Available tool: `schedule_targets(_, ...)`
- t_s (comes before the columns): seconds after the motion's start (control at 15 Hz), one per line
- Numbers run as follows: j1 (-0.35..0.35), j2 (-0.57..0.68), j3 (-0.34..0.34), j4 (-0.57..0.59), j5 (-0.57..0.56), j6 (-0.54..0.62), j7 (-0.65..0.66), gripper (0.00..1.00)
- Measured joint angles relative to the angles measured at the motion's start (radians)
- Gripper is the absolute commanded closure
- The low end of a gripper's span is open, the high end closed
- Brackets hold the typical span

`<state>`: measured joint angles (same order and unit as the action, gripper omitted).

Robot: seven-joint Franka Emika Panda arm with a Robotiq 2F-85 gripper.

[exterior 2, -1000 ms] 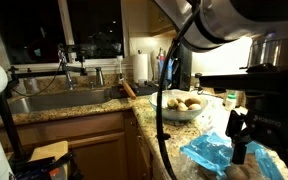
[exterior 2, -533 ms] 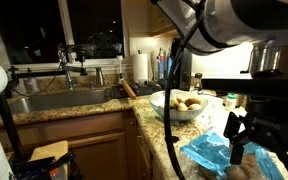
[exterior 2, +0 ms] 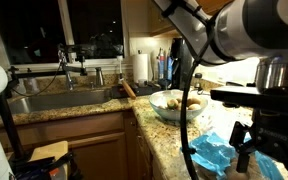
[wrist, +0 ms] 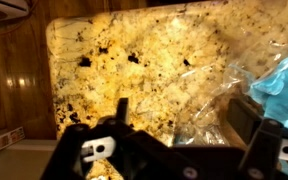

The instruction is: Remove one potato from the plastic bag and put it in the glass bowl

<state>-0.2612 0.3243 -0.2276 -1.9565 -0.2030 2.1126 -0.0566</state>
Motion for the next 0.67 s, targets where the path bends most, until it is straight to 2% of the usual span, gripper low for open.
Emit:
schedule_targets(0.33,-0.004,0.106,0.019,0.103,0.054,-0.012,-0.099,0.00)
schedule_targets(0.67,-0.004,0.140,0.053,0.176,0.098,-0.064,-0.195,0.00)
